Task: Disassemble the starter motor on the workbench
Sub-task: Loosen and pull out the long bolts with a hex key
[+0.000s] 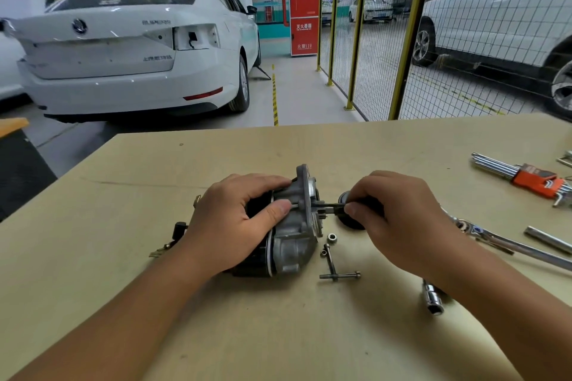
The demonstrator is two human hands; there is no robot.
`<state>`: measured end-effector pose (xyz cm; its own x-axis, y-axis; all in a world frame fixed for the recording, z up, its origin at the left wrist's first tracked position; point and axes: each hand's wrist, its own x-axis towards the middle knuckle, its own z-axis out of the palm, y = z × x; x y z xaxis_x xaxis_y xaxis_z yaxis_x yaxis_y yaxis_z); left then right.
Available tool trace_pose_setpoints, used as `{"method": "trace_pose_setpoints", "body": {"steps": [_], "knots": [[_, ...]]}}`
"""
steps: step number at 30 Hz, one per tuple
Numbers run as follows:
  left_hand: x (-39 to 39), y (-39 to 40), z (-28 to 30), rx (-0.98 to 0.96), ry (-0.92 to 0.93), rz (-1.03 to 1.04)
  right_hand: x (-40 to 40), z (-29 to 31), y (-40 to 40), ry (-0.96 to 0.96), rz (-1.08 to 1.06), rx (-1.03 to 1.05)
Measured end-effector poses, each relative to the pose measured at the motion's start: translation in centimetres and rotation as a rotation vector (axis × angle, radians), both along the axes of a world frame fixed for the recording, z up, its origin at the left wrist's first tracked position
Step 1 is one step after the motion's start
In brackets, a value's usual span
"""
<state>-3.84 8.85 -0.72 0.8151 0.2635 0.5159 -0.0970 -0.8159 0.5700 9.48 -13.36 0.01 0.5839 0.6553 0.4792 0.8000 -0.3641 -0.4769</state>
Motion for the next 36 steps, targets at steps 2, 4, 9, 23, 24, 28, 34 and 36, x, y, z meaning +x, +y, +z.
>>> {"method": "trace_pose_setpoints", "body": {"steps": [2, 4, 9, 23, 24, 28, 34, 36], "knots": [[-0.09, -0.01, 0.05, -0.001, 0.007, -0.004, 0.06, -0.03, -0.06, -0.010, 0.008, 0.001], [-0.16, -0.08, 0.08, 0.002, 0.001, -0.001, 0.00, -0.15, -0.15, -0.029, 0.015, 0.003], [-0.02, -0.21, 0.07, 0.006, -0.006, 0.002, 0.23, -0.22, -0.33, -0.071, 0.047, -0.018], [-0.03, 0.00, -0.12, 0.002, -0.022, -0.002, 0.38, 0.06, -0.62, -0.092, 0.128, -0.057], [0.00, 0.03, -0.17, 0.002, -0.022, -0.002, 0.30, 0.09, -0.55, -0.121, 0.112, -0.044], [0.05, 0.07, -0.23, 0.007, -0.016, 0.001, -0.11, 0.15, -0.36, -0.210, 0.023, 0.009], [-0.03, -0.09, -0.07, 0.005, -0.021, -0.001, -0.30, -0.46, 0.00, -0.067, 0.044, 0.122], [0.00, -0.13, -0.07, 0.009, -0.028, -0.002, -0.42, -0.56, 0.12, -0.065, 0.043, 0.136]]}}
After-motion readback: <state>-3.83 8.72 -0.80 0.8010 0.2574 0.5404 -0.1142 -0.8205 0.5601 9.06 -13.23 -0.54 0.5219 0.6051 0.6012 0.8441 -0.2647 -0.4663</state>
